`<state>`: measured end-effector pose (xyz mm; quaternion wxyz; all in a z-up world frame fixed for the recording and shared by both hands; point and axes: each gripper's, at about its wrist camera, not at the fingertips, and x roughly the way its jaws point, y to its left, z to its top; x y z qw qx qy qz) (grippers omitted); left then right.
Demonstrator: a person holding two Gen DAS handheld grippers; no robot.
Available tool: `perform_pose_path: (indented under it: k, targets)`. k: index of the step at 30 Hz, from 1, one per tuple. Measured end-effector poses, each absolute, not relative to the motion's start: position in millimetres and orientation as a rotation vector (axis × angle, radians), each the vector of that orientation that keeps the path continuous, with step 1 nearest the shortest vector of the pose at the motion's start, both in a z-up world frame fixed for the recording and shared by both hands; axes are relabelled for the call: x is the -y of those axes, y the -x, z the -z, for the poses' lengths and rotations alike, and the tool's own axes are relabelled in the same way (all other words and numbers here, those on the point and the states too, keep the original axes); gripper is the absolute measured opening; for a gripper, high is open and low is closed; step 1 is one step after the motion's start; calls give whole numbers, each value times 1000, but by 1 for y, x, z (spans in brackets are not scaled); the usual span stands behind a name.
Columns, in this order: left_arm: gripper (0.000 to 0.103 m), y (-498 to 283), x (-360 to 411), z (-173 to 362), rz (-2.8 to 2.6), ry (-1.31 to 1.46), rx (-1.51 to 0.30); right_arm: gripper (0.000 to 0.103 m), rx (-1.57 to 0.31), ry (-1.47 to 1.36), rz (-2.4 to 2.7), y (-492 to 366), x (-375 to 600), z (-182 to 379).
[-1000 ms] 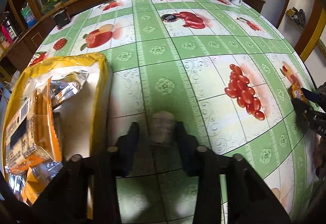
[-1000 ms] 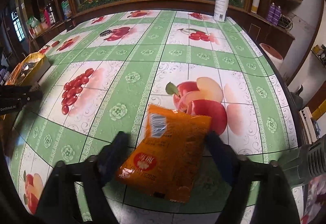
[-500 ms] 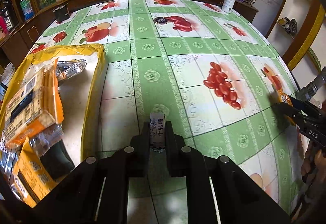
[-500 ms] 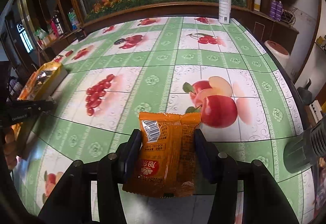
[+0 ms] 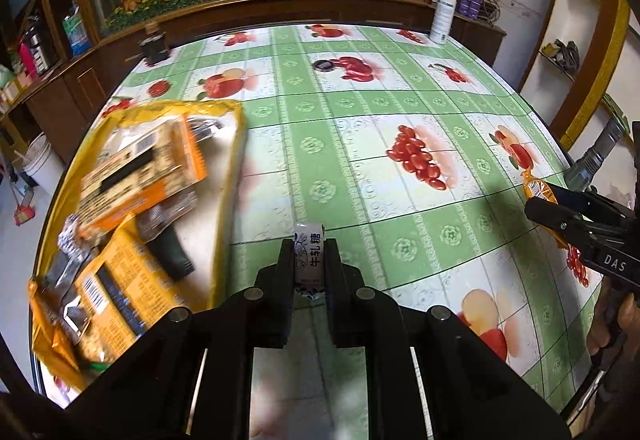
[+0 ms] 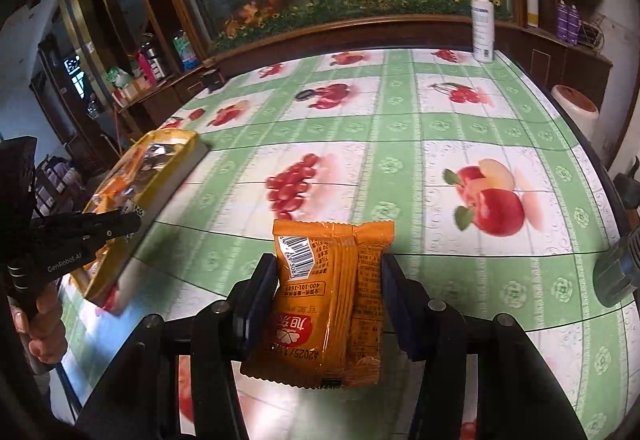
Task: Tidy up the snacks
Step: 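Carry the milk-candy box with the left tool while the right tool carries the orange packet over the tray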
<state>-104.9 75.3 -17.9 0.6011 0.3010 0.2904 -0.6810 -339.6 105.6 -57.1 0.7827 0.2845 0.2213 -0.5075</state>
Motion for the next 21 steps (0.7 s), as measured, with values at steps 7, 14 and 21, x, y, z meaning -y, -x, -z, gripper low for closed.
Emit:
perform_pose_path:
  k: [7, 14, 21]
  targets:
    - [10, 63, -94, 16, 1502, -632, -698, 53, -493, -564, 1009, 287, -116, 42]
    - [11, 26, -110, 13, 1446, -576, -703, 53, -497, -537, 944, 243, -121, 31]
    - [11, -2, -121, 10, 1408, -527, -703, 53, -510, -531, 888, 210, -124, 26]
